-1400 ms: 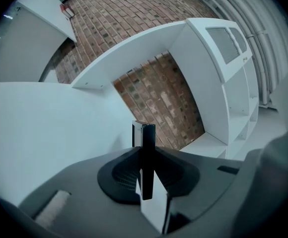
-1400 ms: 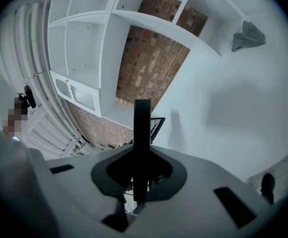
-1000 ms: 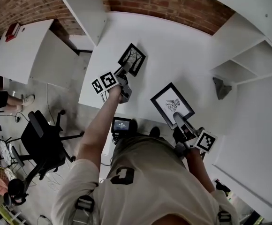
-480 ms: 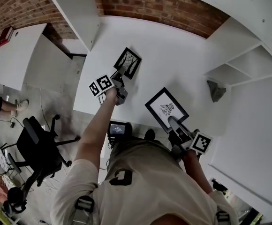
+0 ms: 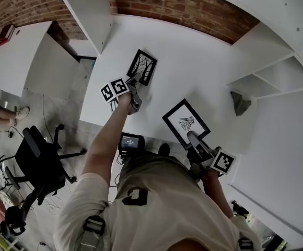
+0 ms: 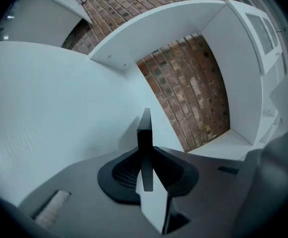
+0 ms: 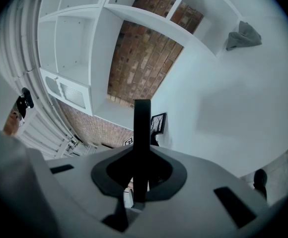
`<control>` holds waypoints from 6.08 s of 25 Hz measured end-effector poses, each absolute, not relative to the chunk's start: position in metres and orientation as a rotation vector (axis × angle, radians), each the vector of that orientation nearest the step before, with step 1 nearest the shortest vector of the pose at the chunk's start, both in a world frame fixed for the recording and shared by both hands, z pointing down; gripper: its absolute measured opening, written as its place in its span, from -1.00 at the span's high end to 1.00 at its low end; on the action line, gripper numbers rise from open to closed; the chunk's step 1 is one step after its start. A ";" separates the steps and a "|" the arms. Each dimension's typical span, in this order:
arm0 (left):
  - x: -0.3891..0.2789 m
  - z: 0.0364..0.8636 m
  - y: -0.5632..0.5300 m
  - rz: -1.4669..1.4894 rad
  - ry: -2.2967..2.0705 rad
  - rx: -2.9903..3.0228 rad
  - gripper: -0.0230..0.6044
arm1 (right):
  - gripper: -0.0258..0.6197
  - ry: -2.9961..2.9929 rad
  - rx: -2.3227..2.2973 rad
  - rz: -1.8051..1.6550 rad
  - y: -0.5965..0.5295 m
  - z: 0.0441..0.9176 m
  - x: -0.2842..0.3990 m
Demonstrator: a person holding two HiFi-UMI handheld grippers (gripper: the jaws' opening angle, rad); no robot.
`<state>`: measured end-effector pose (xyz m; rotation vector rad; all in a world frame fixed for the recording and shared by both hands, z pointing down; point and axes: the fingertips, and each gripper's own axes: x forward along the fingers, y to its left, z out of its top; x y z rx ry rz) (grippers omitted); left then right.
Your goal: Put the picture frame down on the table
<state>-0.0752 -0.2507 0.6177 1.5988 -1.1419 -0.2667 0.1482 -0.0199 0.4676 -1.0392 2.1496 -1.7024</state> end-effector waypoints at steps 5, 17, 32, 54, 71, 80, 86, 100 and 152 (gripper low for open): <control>-0.077 0.627 -0.251 -0.216 -1.151 1.575 0.71 | 0.84 2.155 -1.036 -1.711 -0.020 0.469 0.149; -0.076 0.643 -0.254 -0.122 -1.146 1.559 0.71 | 0.84 2.153 -1.035 -1.718 -0.018 0.472 0.148; -0.077 0.650 -0.258 0.042 -1.183 1.547 0.55 | 0.84 2.172 -1.027 -1.715 -0.018 0.471 0.144; -0.082 0.652 -0.261 0.168 -1.245 1.600 0.43 | 0.84 2.174 -1.035 -1.709 -0.019 0.471 0.148; -0.072 0.647 -0.261 0.347 -1.243 1.733 0.12 | 0.84 2.153 -1.037 -1.709 -0.019 0.469 0.150; -0.071 0.647 -0.257 0.504 -1.244 1.759 -0.05 | 0.84 2.155 -1.024 -1.698 -0.021 0.468 0.153; -0.075 0.645 -0.254 0.521 -1.246 1.772 -0.05 | 0.84 2.164 -1.009 -1.694 -0.022 0.468 0.151; -0.080 0.629 -0.248 0.499 -1.245 1.779 -0.05 | 0.84 2.177 -0.991 -1.672 -0.020 0.463 0.152; -0.041 0.454 -0.060 0.052 -1.124 2.258 0.91 | 0.84 2.120 -0.924 -1.545 -0.004 0.442 0.151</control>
